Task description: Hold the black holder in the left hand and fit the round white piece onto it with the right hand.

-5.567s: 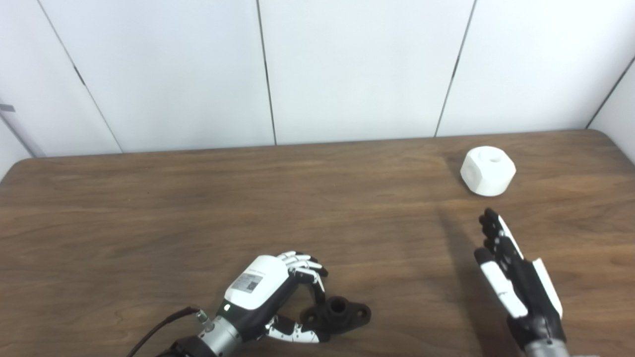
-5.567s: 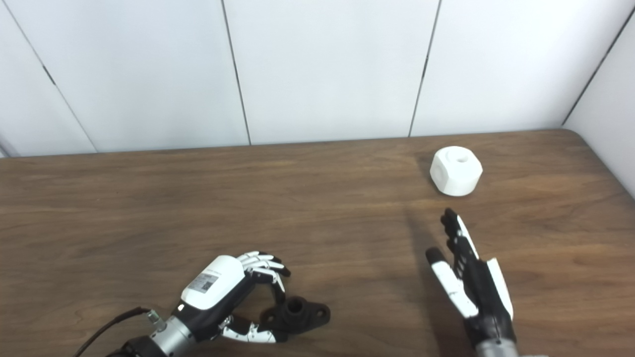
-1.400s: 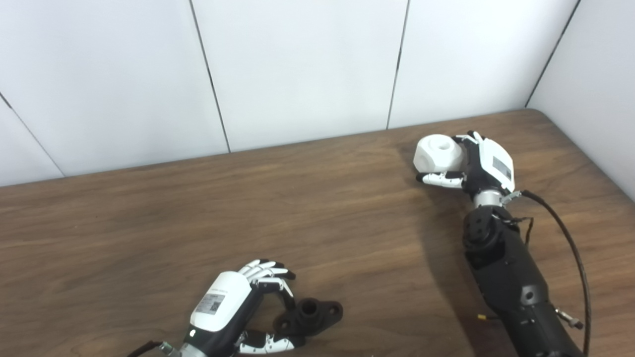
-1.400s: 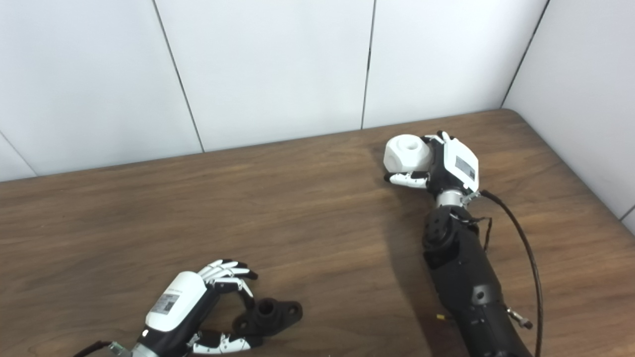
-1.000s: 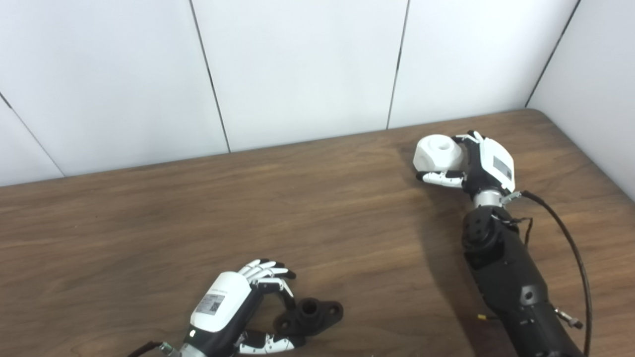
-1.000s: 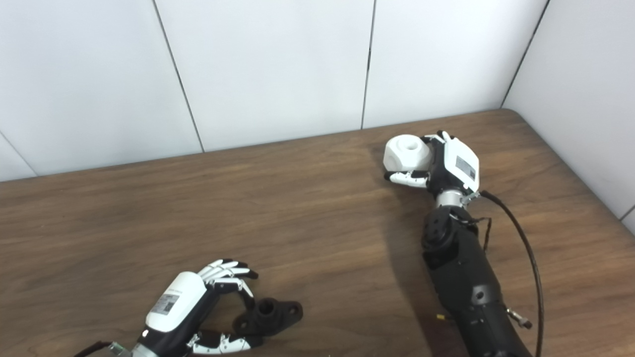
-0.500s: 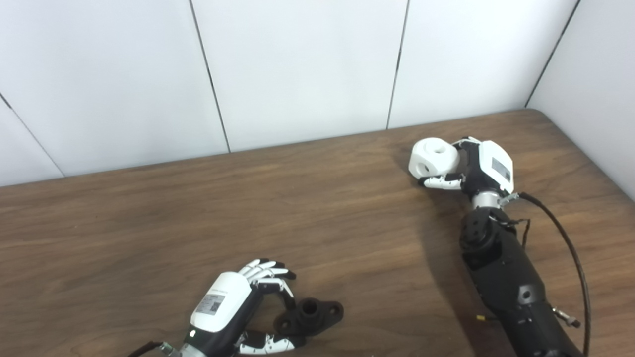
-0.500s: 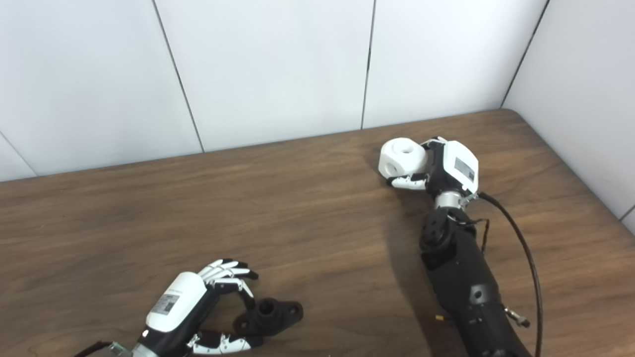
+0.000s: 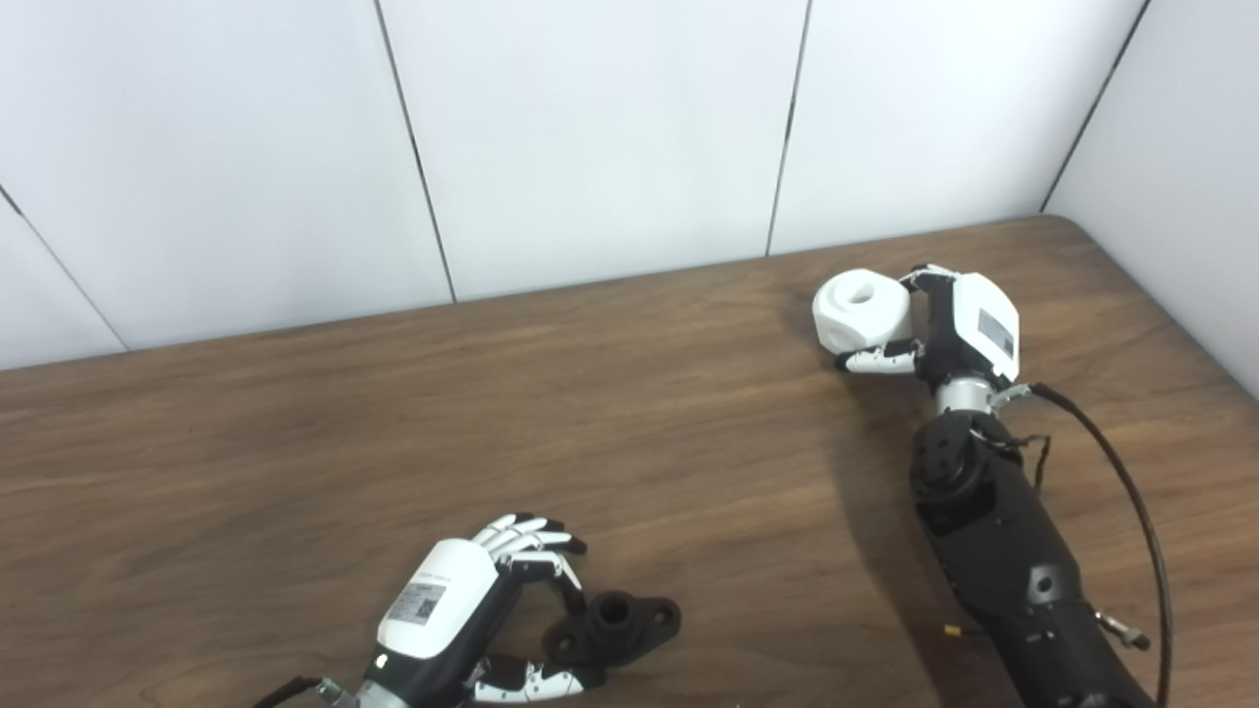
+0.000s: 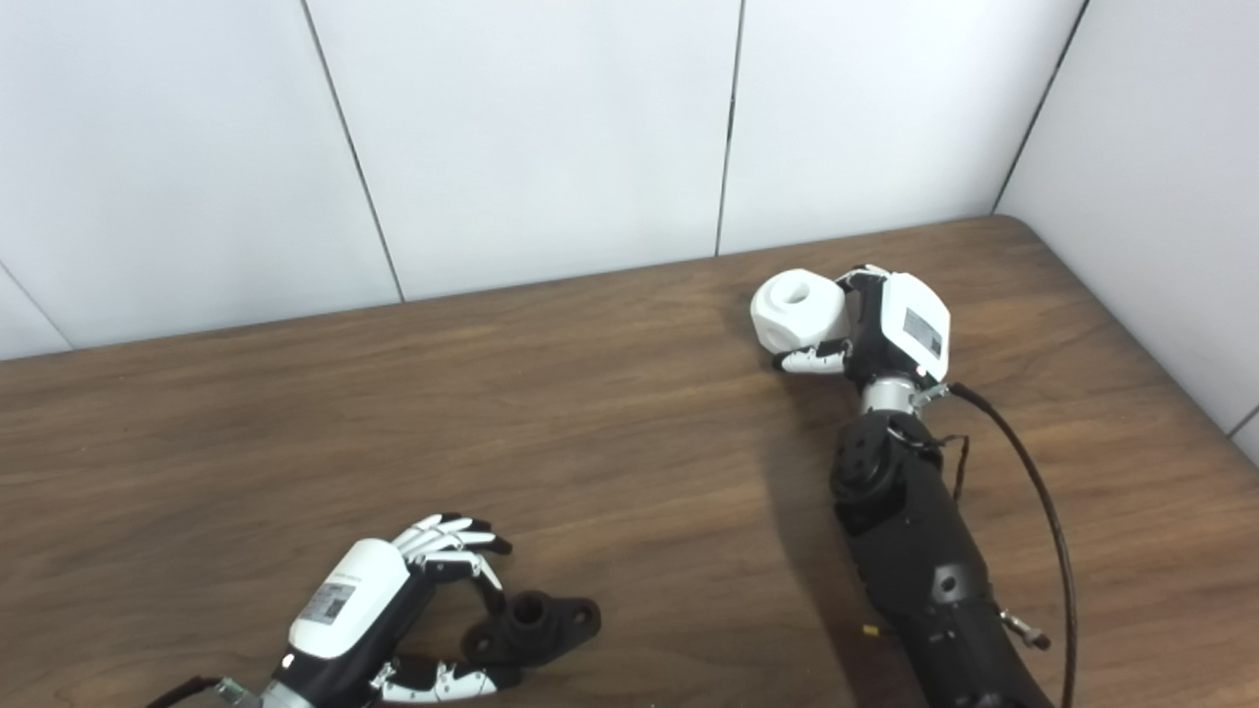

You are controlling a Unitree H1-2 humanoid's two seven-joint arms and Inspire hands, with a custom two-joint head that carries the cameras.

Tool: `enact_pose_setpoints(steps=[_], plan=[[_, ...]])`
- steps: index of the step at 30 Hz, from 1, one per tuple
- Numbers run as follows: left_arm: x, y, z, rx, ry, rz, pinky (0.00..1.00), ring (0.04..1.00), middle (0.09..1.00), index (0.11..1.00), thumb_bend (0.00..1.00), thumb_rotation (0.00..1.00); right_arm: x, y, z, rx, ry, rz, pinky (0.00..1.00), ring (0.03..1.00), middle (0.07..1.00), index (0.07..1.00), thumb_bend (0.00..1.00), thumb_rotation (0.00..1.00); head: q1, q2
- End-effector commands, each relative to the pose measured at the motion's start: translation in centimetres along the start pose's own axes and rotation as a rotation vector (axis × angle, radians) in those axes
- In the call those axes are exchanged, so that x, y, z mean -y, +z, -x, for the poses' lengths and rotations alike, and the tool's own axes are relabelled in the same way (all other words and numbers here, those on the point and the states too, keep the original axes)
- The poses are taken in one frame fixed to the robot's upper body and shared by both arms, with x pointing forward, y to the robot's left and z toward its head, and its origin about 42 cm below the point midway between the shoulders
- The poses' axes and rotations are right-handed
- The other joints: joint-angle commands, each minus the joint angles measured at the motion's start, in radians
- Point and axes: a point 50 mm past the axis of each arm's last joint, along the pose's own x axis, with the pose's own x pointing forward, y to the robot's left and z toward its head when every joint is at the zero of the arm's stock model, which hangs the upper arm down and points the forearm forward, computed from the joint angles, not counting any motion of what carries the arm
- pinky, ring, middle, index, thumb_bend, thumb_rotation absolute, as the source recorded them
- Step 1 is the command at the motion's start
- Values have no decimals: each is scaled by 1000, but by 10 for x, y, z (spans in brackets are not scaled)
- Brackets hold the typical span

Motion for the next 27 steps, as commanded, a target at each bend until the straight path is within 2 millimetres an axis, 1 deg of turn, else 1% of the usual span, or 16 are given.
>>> enact_pose_setpoints(steps=[1,8,14,20,22,27], plan=[[11,-8,7,-45,-80,-8,889,850,781,488,516,55,17,14,-13,74,-83,-22,861,892,826,485,520,136,0,2],[10,-9,8,-44,-83,-18,883,850,778,488,517,55,17,15,-12,80,-86,-17,834,885,820,486,519,135,-3,3],[10,-7,8,-43,-85,-13,893,857,784,488,516,54,21,16,-12,79,-78,-26,867,886,820,486,518,137,4,10],[10,-8,7,-45,-82,-12,894,855,783,488,516,55,26,19,-9,85,-72,-59,847,871,809,486,519,138,8,9],[10,-8,6,-48,-85,-16,894,856,782,488,516,54,29,22,-6,88,-62,-70,811,858,802,486,519,141,11,8],[10,-7,6,-47,-86,-13,900,857,781,488,516,53,38,33,6,101,-12,-153,774,856,802,486,519,142,18,6]])
